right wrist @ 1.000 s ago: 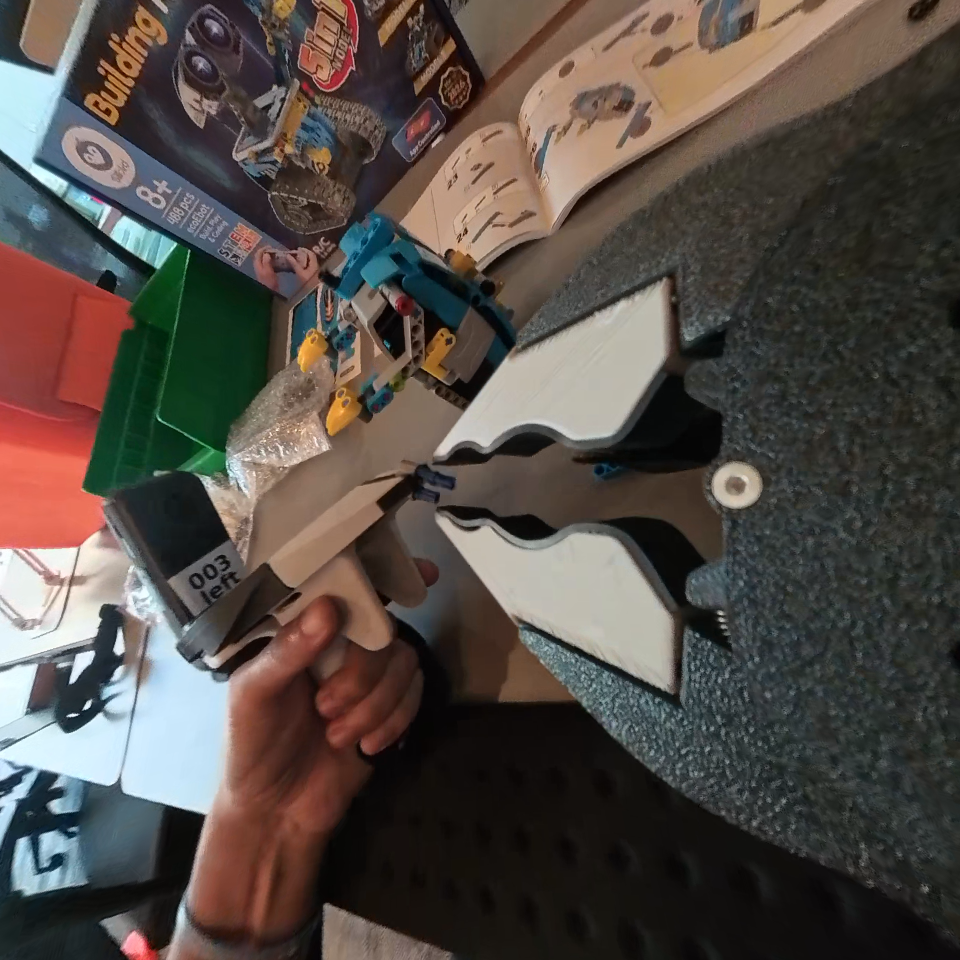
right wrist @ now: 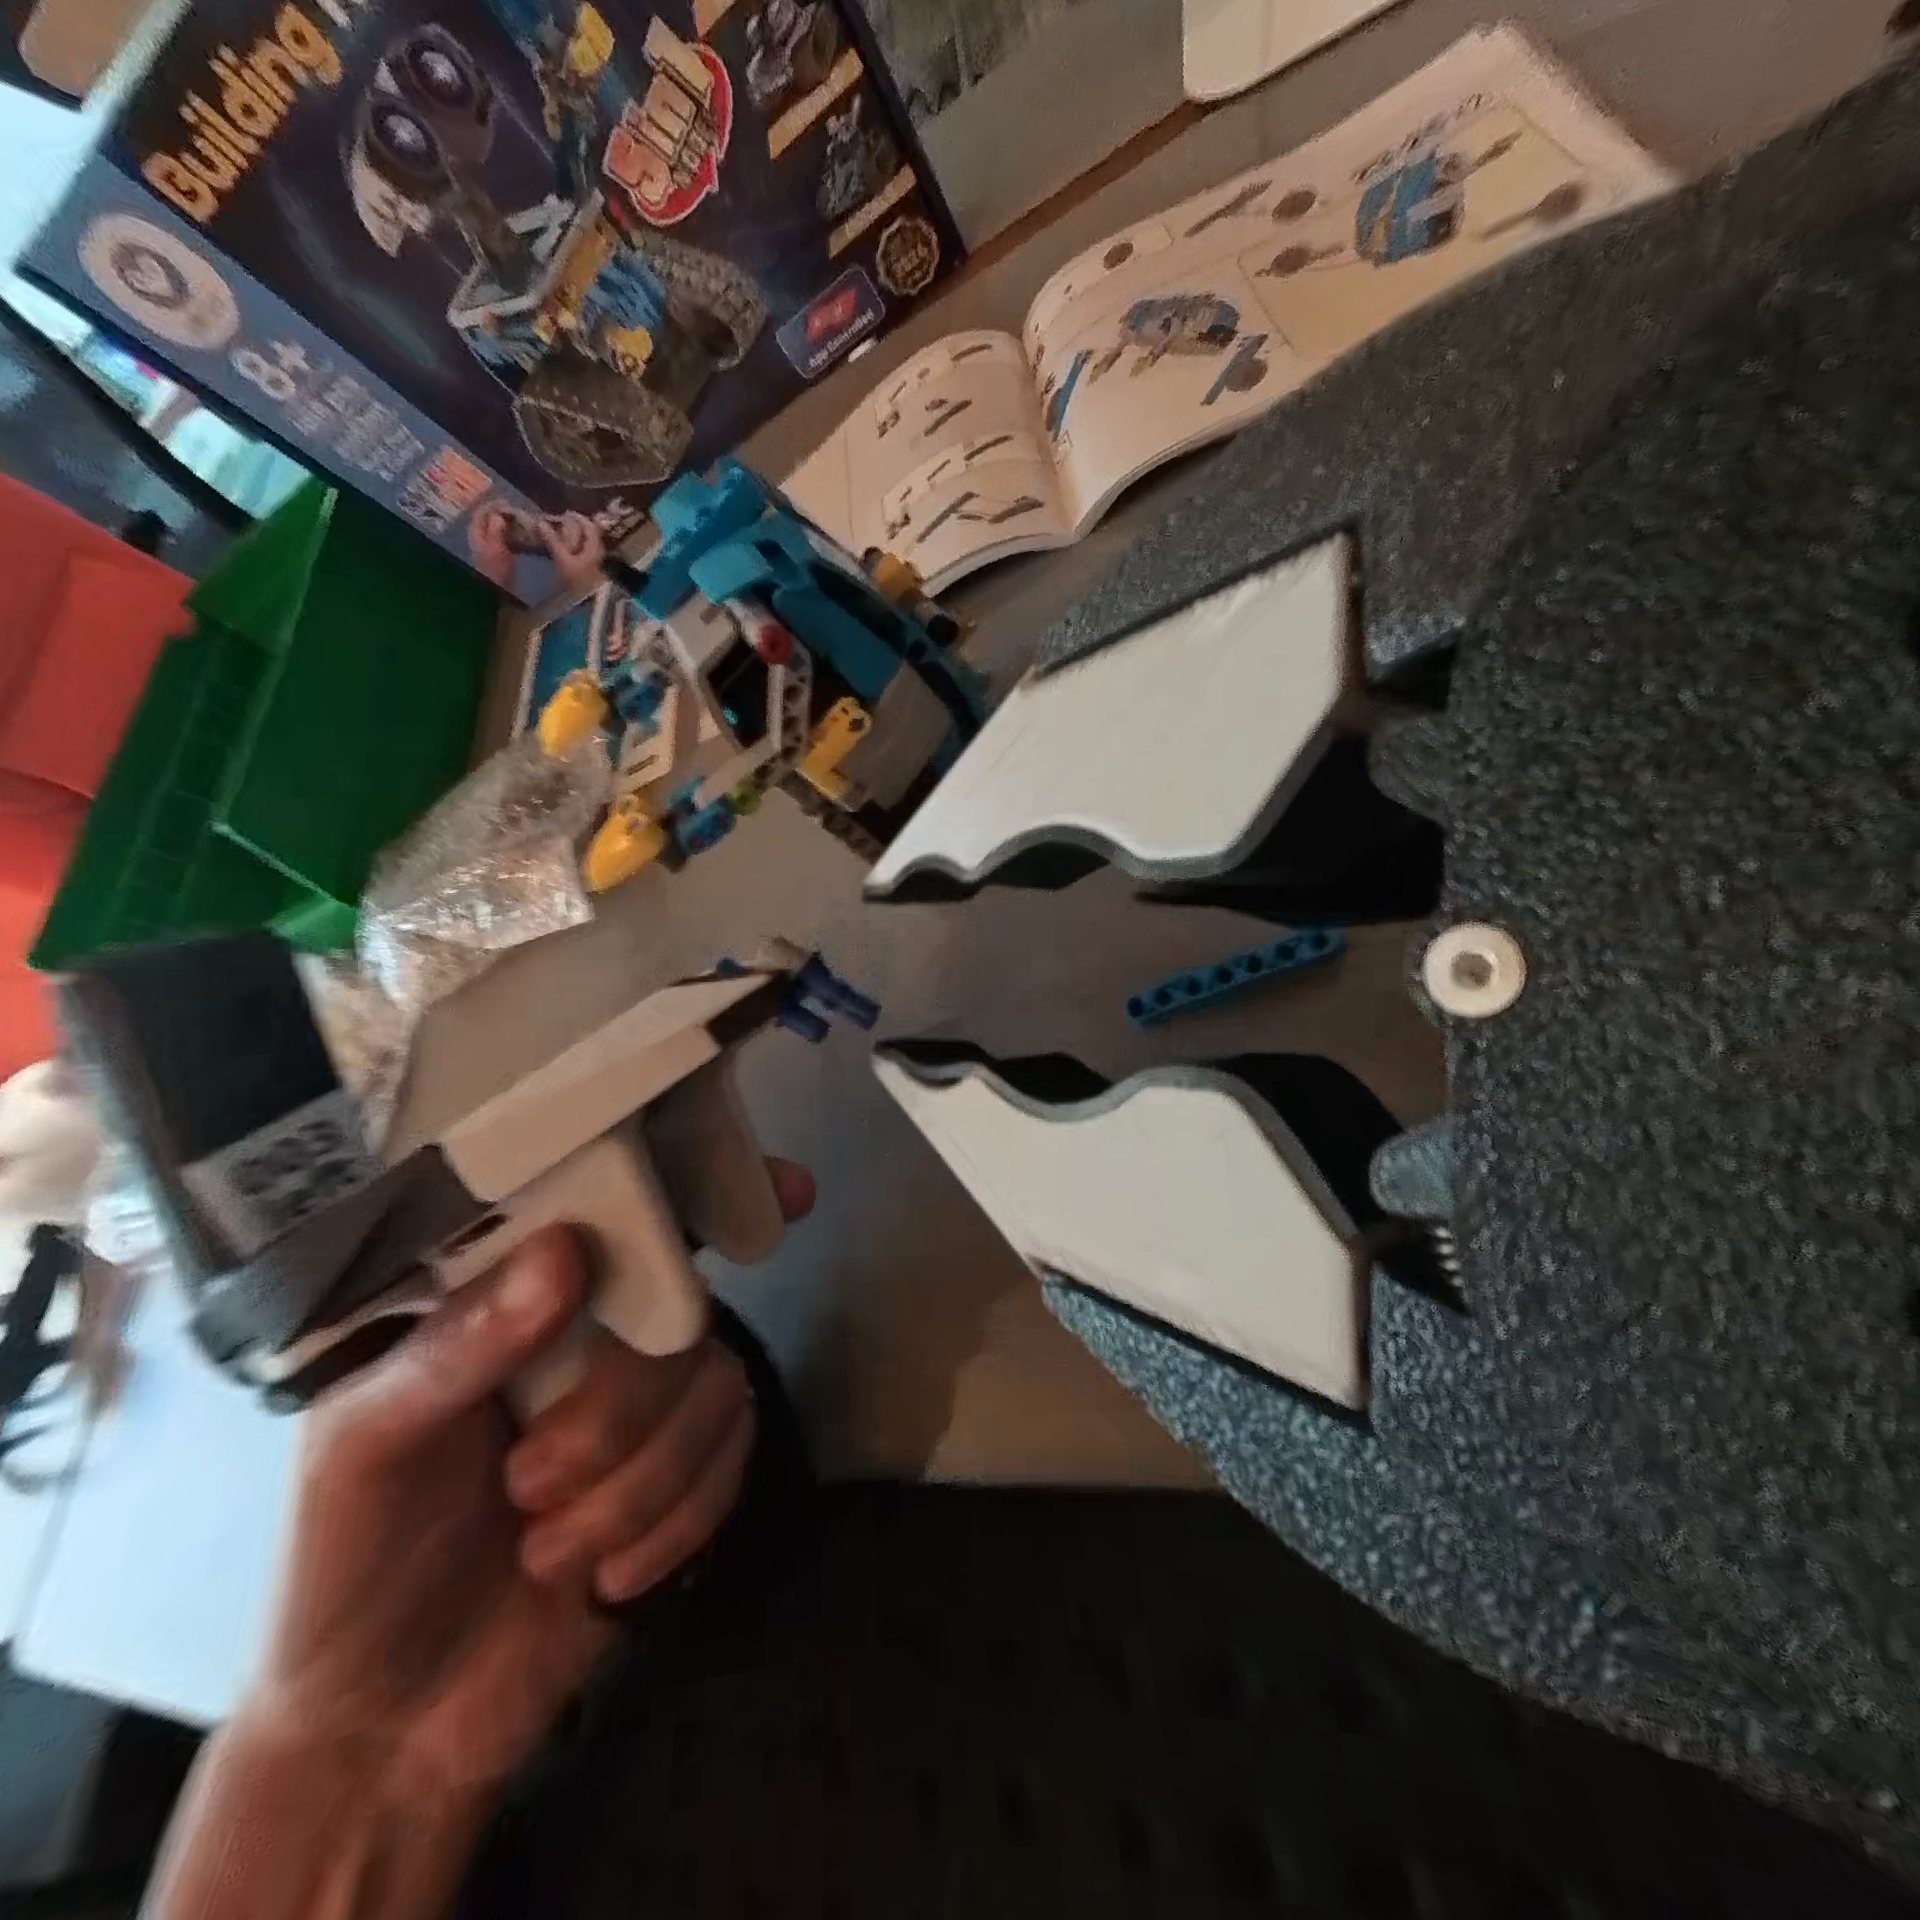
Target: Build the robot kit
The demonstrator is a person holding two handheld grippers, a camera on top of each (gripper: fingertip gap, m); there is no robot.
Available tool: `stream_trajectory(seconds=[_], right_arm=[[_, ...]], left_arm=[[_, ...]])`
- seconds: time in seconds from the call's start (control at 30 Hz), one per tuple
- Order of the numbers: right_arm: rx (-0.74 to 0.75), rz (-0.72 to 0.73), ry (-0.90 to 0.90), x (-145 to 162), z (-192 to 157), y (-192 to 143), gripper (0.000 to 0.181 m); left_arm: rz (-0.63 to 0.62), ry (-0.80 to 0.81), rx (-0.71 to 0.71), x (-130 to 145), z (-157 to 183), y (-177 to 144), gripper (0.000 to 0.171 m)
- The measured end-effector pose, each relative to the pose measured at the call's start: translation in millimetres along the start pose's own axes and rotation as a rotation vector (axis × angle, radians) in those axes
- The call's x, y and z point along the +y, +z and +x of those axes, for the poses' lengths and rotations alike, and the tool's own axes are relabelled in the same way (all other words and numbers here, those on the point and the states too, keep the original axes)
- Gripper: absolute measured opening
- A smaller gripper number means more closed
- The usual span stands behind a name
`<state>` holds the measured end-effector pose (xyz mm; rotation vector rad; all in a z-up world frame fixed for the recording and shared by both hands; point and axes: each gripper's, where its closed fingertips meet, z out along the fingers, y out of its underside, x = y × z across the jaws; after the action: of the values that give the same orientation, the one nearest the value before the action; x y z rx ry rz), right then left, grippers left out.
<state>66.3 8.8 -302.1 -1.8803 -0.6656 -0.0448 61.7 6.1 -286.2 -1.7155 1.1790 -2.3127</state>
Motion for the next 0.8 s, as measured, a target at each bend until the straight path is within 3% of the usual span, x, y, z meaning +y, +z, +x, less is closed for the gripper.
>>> stream_trajectory(seconds=[0.07, 0.13, 0.3, 0.5, 0.8], right_arm=[[0.034, -0.048, -0.077, 9, 3, -2, 0.034], [0.043, -0.056, -0.141, 10, 1, -6, 0.029], [-0.015, -0.022, -0.104, 4, -7, -5, 0.032], [-0.125, 0.065, -0.116, -4, -21, -11, 0.021], [-0.111, 0.027, -0.141, -1, -21, -10, 0.014]], left_arm=[[-0.021, -0.007, -0.013, 3, -3, 1, 0.007], [-0.042, -0.038, 0.001, 6, -3, 3, 0.007], [-0.11, -0.062, 0.073, 17, 5, 9, 0.006], [-0.152, -0.122, 0.176, 21, 15, 9, 0.006], [-0.134, -0.046, 0.097, 22, 11, 11, 0.006]])
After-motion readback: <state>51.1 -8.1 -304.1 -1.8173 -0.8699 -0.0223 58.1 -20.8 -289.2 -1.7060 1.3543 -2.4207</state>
